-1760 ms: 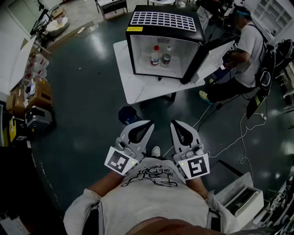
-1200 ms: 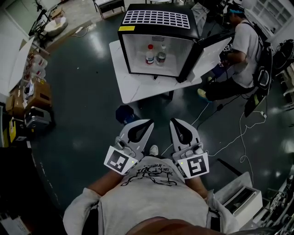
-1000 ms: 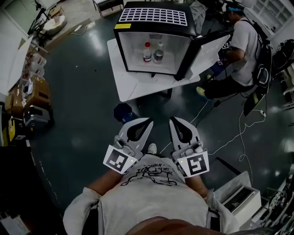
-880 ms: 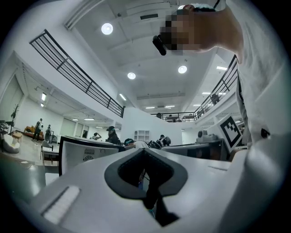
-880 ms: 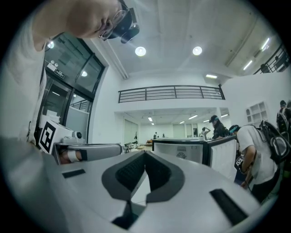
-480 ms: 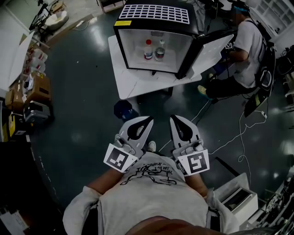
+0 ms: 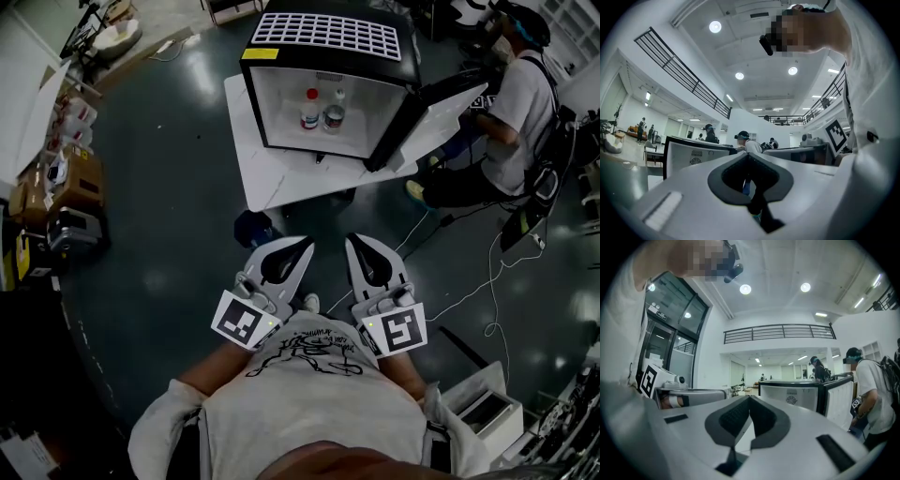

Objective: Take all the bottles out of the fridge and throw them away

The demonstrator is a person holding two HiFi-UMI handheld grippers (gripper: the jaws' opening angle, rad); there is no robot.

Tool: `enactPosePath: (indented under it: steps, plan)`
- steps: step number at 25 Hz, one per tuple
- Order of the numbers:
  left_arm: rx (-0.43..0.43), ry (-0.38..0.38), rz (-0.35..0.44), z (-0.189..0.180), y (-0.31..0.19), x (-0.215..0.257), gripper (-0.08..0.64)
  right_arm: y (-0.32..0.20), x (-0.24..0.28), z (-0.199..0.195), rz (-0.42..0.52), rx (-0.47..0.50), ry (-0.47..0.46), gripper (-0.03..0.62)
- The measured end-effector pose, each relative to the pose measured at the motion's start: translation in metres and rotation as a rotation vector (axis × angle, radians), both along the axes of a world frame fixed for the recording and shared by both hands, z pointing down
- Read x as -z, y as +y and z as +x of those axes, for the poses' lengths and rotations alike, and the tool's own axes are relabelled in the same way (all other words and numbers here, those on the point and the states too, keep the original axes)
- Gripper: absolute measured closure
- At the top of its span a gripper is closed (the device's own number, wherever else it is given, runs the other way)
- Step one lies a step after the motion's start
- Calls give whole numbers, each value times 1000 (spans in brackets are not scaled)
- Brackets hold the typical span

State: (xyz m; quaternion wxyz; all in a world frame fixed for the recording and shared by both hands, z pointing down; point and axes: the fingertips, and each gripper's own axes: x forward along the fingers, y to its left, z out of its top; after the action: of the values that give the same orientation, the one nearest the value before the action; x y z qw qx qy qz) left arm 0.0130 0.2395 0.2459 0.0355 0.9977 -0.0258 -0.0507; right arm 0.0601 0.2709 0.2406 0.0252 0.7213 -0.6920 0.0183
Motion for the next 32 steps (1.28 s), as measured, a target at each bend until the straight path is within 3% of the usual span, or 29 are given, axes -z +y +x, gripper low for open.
enactPosePath:
  steps: [21,32]
  plan:
    - [-44,5,-28,7,-126,-7,554,-131,-4,3,-31,-20,19,583]
    - [-44,6,-40,-2,-164,-13,554,-167,-12,-5,-56,-27,12,583]
